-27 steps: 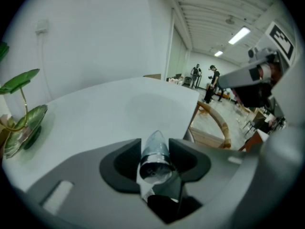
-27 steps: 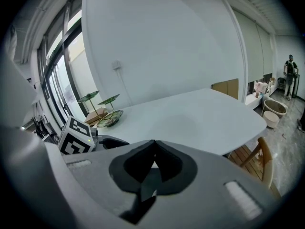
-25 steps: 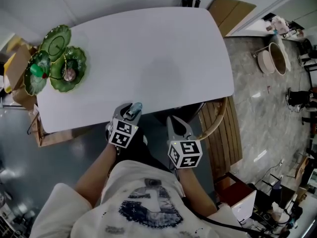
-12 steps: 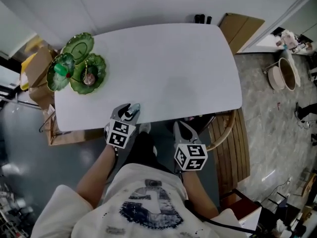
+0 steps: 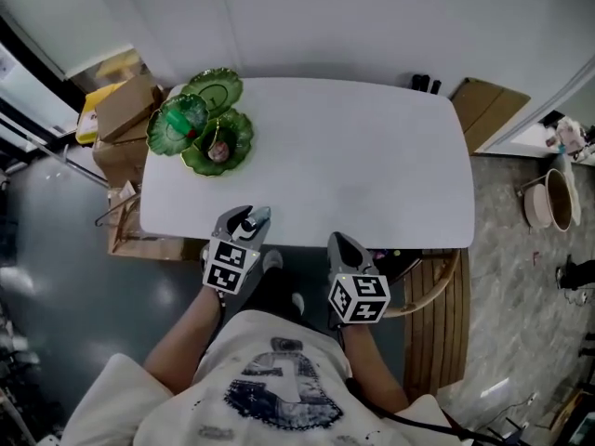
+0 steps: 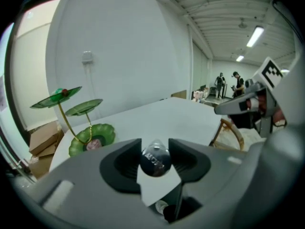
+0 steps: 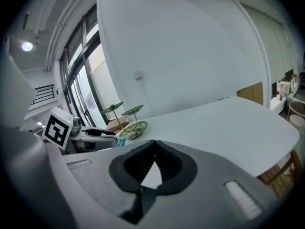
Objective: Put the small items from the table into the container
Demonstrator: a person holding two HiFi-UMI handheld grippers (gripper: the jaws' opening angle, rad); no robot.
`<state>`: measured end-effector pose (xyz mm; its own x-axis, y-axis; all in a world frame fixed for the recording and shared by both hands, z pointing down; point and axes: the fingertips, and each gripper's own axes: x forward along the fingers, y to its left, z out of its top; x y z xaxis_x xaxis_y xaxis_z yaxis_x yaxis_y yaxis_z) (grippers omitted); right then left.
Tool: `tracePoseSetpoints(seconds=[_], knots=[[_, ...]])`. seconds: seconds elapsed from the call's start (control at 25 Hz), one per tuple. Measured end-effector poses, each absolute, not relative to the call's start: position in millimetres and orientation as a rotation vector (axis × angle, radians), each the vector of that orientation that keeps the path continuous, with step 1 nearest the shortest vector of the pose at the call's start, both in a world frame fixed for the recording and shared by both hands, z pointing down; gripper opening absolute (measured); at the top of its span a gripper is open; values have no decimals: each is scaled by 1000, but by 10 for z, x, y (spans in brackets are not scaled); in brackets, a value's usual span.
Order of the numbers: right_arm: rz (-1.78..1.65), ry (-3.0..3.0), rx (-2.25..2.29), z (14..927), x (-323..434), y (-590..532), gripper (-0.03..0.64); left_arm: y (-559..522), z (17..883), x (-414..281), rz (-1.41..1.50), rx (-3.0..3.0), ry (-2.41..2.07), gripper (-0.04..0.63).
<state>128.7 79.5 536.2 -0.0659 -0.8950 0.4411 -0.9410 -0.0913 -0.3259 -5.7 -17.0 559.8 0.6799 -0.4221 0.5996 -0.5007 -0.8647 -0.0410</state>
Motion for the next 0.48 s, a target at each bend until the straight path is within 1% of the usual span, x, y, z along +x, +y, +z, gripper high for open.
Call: tracePoseSetpoints(seconds=[0.24,0.48], knots=[[864,-2104,1999,5384,1011,445,0,-438,5434,-275,895,2782,-828,173],[859,-2111,1955,5358,938,-1,0,-788,5363,-244,855,2783,-818,173]])
